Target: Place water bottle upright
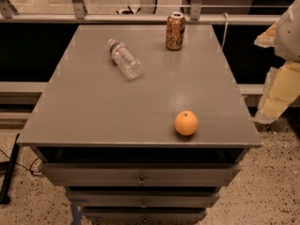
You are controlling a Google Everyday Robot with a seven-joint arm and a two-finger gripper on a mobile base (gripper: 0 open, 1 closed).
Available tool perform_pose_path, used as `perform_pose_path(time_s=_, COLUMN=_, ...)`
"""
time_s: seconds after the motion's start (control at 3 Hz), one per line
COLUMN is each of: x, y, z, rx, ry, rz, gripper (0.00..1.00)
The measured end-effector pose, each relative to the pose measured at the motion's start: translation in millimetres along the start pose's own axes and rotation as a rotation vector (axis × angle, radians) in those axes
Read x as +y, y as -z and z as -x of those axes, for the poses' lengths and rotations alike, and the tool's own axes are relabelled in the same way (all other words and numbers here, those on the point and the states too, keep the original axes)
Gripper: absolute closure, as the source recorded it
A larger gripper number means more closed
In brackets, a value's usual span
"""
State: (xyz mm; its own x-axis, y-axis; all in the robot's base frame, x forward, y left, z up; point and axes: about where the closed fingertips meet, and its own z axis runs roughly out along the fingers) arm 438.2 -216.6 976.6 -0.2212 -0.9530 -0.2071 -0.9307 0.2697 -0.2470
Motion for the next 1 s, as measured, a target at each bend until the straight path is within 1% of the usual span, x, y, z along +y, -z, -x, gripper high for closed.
perform_pose_path(time_s=0.33, x=0.0, y=0.0, z=0.0, rx=0.000, ry=0.000, rz=0.000, gripper=0.00)
perform_pose_path(time_s=0.67, x=-14.6, y=-14.9, z=15.4, rx=-0.040, ry=-0.027, rz=-0.010, gripper=0.00)
perform_pose_path(time_s=1.0, x=-50.3, y=-42.5, z=42.4, rx=-0.075, ry=-0.073, rz=-0.014, gripper=0.00)
